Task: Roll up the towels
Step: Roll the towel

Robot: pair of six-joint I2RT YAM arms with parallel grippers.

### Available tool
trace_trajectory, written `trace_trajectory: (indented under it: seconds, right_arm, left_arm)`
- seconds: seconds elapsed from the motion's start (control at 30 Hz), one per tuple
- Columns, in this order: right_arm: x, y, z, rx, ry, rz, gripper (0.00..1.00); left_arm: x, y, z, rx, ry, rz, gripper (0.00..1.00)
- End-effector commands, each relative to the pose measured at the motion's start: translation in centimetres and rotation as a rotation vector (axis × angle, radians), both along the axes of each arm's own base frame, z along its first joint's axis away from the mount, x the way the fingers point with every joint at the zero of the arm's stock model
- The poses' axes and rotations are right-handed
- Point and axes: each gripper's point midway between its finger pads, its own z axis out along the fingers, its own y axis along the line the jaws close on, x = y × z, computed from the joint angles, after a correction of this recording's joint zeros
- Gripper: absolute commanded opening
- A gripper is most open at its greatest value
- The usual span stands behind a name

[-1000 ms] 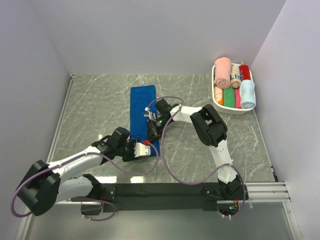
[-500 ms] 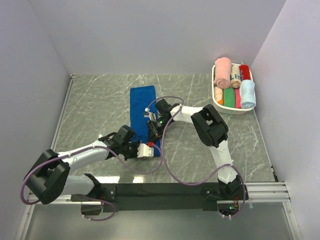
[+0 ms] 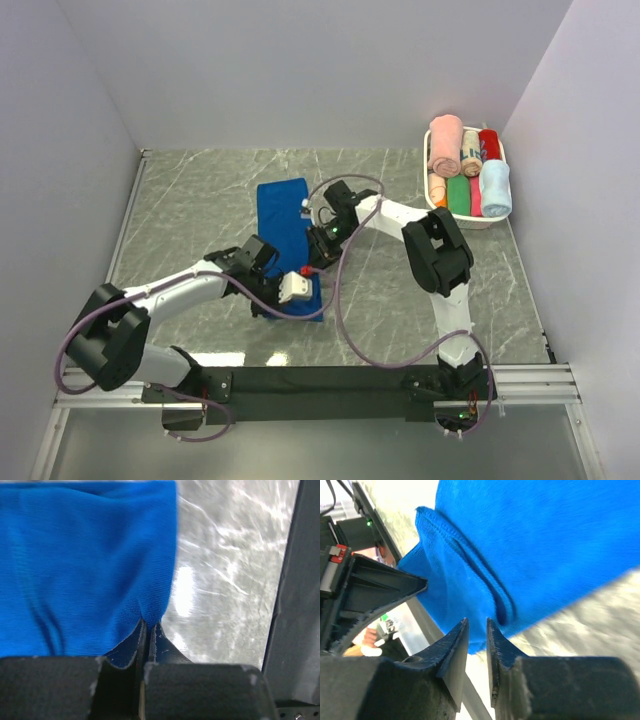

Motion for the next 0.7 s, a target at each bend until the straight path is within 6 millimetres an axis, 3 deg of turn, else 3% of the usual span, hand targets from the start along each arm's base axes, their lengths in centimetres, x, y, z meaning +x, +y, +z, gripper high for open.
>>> trace_trajectory:
  seconds: [0.0, 0.17, 0.37, 0.47, 0.67]
  right_arm:
    - [2.4, -1.2, 3.5, 0.036, -0.111, -0.01, 0.29]
    - [3.7, -3.1, 4.7, 0.04, -0.14, -0.047, 0.35]
    - [3.5, -4.4, 5.3, 0.049, -0.122, -0.065, 0.37]
    - [3.3, -4.4, 5.7, 0.068, -0.12, -0.064, 0.37]
    - [2.5, -3.3, 7.0, 0.15, -0.077, -0.067, 0.38]
  left_arm:
    - [1.2, -1.1, 2.2, -0.063, 0.058, 0.033, 0.01]
    - [2.9, -1.3, 3.0, -0.096, 0.132, 0.062, 0.01]
    - [7.2, -0.2, 3.7, -0.131, 0.188, 0.156, 0.01]
    - [8.9, 0.1, 3.3, -0.126, 0.203, 0.19, 0.03]
    - [10.6, 0.3, 2.0, -0.112, 0.242, 0.233, 0.04]
